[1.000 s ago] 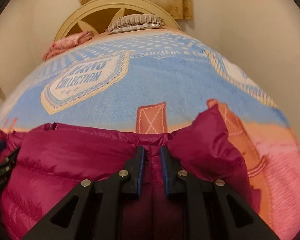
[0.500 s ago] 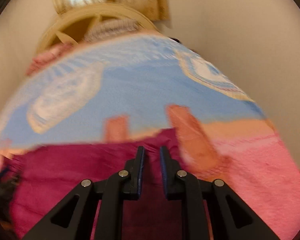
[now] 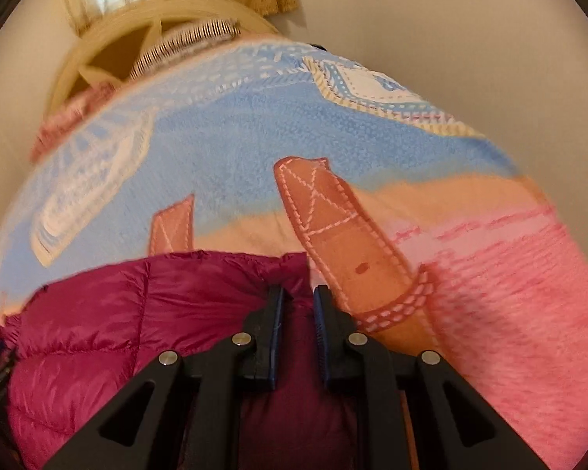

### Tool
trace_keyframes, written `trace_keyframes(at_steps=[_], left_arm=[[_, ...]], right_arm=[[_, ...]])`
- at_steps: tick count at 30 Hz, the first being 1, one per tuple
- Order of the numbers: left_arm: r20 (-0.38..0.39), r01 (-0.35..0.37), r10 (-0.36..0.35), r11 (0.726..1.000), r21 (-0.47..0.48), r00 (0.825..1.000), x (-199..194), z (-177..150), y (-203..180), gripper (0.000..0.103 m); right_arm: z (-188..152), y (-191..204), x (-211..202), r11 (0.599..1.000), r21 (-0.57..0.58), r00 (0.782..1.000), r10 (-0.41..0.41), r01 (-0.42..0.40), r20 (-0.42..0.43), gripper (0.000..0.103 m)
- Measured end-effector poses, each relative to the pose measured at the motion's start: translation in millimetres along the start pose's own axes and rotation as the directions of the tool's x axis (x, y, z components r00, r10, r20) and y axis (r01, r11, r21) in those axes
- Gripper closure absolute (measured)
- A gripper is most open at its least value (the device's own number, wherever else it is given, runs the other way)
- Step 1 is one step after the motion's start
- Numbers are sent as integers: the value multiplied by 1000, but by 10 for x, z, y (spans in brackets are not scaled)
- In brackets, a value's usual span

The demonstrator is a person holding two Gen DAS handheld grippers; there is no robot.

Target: Fold large clothes

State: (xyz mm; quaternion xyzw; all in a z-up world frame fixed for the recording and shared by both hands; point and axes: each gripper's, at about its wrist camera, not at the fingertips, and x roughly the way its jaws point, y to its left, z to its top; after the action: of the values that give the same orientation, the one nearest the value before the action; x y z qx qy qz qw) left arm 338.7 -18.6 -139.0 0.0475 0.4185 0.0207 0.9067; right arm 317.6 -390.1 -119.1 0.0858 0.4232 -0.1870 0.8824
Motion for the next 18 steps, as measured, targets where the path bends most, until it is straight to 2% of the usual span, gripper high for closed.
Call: trace_keyframes(at_steps=[2, 5, 8, 12, 14, 18], left_arm=[[-15, 14, -14, 1000, -5, 1000, -36, -9, 35, 2], [-50, 116, -116, 993, 9, 992, -258, -28, 116, 3], [17, 208, -207, 977, -52, 978, -684, -148, 366, 2], [66, 190, -183, 974, -124, 981, -988, -447, 658, 0], [68, 163, -154, 974, -160, 986, -1018, -588, 753, 0], [64, 148, -138, 966, -210, 988, -978, -791, 822, 0]], right_arm=[[-42, 67, -473, 1000, -18, 988, 15, -12, 156, 87], [-197, 400, -950, 986, -130, 971, 127, -102, 201, 87], [-460, 673, -1210, 964, -195, 958, 219, -183, 184, 87], [-798, 1079, -1266, 921, -216, 930, 352, -324, 104, 87], [-877, 1277, -1212, 912, -233, 926, 367, -339, 92, 87], [-988, 1571, -1023, 918, -252, 938, 335, -305, 87, 87]])
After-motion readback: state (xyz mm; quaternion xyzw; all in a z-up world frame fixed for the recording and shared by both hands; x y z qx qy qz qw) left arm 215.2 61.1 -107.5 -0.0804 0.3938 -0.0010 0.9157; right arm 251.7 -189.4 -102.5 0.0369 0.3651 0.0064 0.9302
